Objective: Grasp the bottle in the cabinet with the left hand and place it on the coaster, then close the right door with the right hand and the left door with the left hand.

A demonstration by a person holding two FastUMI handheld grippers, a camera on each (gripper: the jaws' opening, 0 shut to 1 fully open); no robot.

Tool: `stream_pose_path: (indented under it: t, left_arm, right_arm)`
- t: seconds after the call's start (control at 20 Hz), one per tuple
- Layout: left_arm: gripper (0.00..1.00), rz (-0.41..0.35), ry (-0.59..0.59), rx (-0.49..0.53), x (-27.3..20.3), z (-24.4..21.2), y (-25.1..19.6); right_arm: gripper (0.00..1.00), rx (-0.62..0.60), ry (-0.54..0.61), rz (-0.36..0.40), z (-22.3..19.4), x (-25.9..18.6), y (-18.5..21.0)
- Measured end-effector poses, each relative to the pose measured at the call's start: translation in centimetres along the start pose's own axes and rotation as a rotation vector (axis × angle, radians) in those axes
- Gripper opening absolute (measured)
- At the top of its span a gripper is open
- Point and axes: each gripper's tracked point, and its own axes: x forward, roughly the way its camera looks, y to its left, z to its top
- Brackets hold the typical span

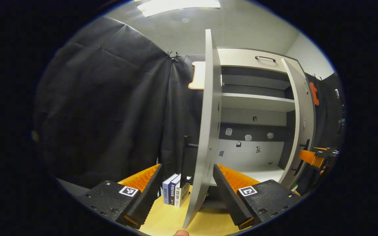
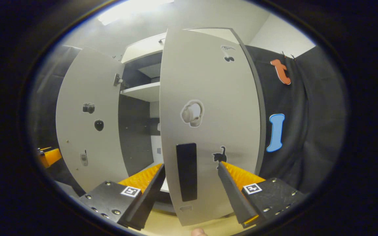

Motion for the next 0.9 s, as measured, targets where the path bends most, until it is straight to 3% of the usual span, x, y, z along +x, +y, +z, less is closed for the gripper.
stream_pose_path:
  t: [0.25, 0.65, 0.9]
  left_arm:
    - [0.93, 0.016, -0.005, 0.006, 1.2, -0.2, 3.0]
    - [0.95, -0.075, 0.015, -0.022, 1.6, -1.5, 3.6]
    - [0.92, -0.123, 0.030, 0.029, 1.6, -2.3, 3.0]
  right_arm:
    - [0.98, 0.000, -0.008, -0.052, 0.1, 0.0, 0.2]
    - [0.98, -0.004, 0.010, -0.111, -0.5, -0.1, 0.1]
    - [0.98, -0.001, 0.003, -0.124, -0.2, -0.4, -0.4]
